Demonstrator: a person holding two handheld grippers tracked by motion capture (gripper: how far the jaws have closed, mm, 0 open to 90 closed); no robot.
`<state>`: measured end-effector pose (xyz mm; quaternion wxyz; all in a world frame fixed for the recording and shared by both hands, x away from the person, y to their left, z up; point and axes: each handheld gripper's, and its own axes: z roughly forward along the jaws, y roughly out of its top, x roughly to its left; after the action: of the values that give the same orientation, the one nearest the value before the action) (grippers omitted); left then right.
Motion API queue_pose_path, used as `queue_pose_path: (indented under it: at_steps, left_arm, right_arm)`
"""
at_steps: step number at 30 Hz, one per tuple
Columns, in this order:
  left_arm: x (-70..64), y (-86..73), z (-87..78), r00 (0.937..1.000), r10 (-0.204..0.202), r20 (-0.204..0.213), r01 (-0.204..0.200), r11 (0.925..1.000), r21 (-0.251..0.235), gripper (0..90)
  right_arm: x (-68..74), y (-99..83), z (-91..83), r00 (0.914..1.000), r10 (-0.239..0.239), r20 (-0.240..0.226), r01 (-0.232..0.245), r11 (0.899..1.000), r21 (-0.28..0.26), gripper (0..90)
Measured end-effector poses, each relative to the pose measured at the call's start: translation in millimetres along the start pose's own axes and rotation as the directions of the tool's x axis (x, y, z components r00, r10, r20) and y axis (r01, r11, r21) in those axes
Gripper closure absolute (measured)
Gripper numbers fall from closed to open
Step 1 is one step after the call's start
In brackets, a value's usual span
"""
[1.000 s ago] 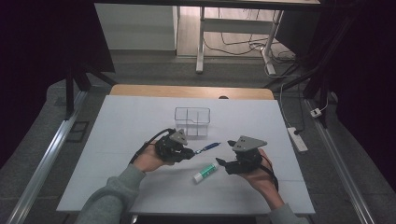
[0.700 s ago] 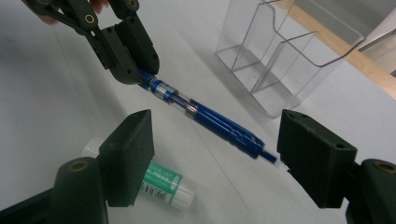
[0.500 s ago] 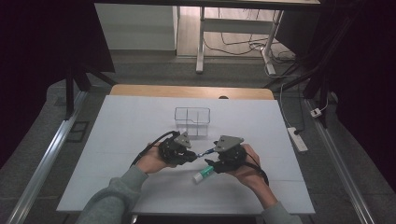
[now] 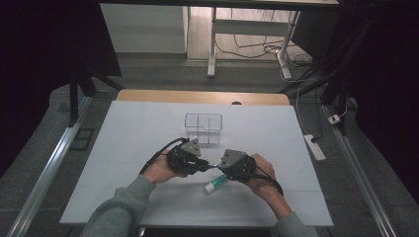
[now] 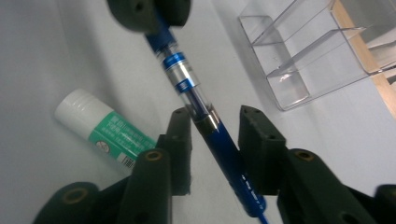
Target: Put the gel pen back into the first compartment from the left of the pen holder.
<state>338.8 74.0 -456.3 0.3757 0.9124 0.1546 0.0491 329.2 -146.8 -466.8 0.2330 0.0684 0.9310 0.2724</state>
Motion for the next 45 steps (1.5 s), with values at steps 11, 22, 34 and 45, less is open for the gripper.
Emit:
queue_pose_path:
  at_steps: [11,22,34,45]
  left_arm:
    - [7.1,-2.5,-20.6,0.979,-0.173,-0.108,0.148,0.9669,-0.208,46.9]
    - [12.5,-5.9,-17.0,0.9627,-0.244,-0.116,0.218,0.9546,-0.203,34.9]
    - [14.9,-8.2,-11.7,0.9537,-0.288,-0.086,0.261,0.9353,-0.239,31.0]
    - [15.9,-9.7,-10.6,0.9415,-0.333,-0.048,0.306,0.9066,-0.29,35.0]
  right_arm:
    - [-6.0,-9.7,-4.0,0.994,0.088,-0.065,-0.096,0.988,-0.122,79.2]
    - [-18.1,-22.1,-10.3,0.9725,0.219,-0.081,-0.23,0.954,-0.193,79.1]
    - [-19.7,-23.8,-12.5,0.9583,0.274,-0.082,-0.286,0.93,-0.231,79.0]
    - [-13.6,-18.7,-7.4,0.959,0.272,-0.079,-0.283,0.923,-0.26,79.0]
